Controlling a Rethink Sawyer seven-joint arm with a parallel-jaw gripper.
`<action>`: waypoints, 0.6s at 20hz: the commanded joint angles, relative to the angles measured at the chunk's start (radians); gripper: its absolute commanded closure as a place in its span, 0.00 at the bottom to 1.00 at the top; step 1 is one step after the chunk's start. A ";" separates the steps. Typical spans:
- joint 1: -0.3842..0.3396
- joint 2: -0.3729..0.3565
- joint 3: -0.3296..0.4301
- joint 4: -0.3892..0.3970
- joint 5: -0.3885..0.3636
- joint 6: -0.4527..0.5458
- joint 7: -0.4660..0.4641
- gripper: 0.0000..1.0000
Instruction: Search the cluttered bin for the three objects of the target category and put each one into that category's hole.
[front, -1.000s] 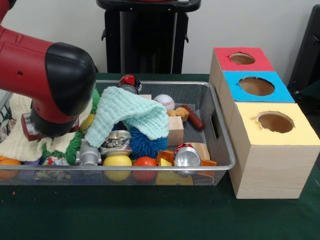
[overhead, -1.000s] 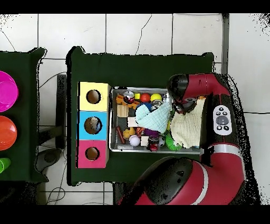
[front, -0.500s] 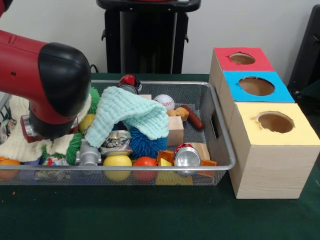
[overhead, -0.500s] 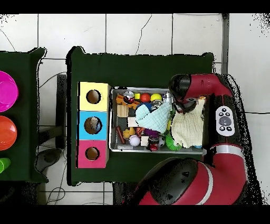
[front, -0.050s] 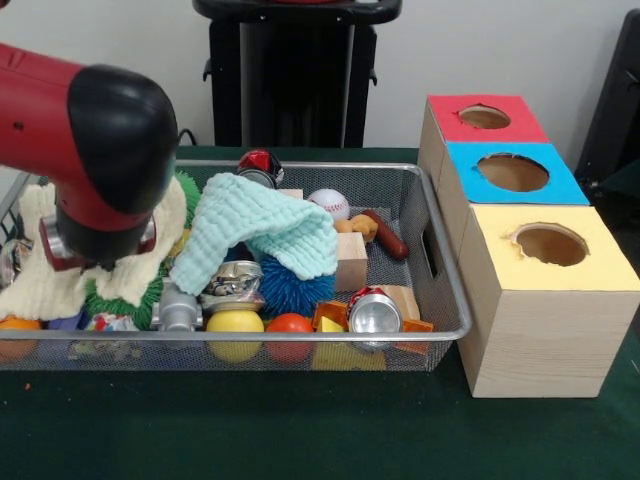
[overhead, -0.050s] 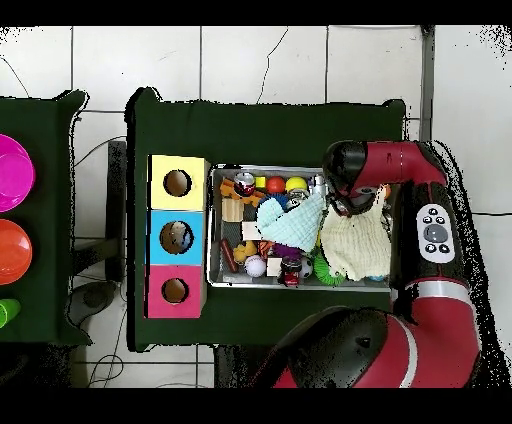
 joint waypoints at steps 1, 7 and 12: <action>-0.072 -0.202 0.114 0.267 0.096 -0.125 -0.327 1.00; -0.078 -0.288 0.131 0.383 0.128 -0.173 -0.250 1.00; -0.056 -0.347 0.126 0.460 0.152 -0.197 -0.157 1.00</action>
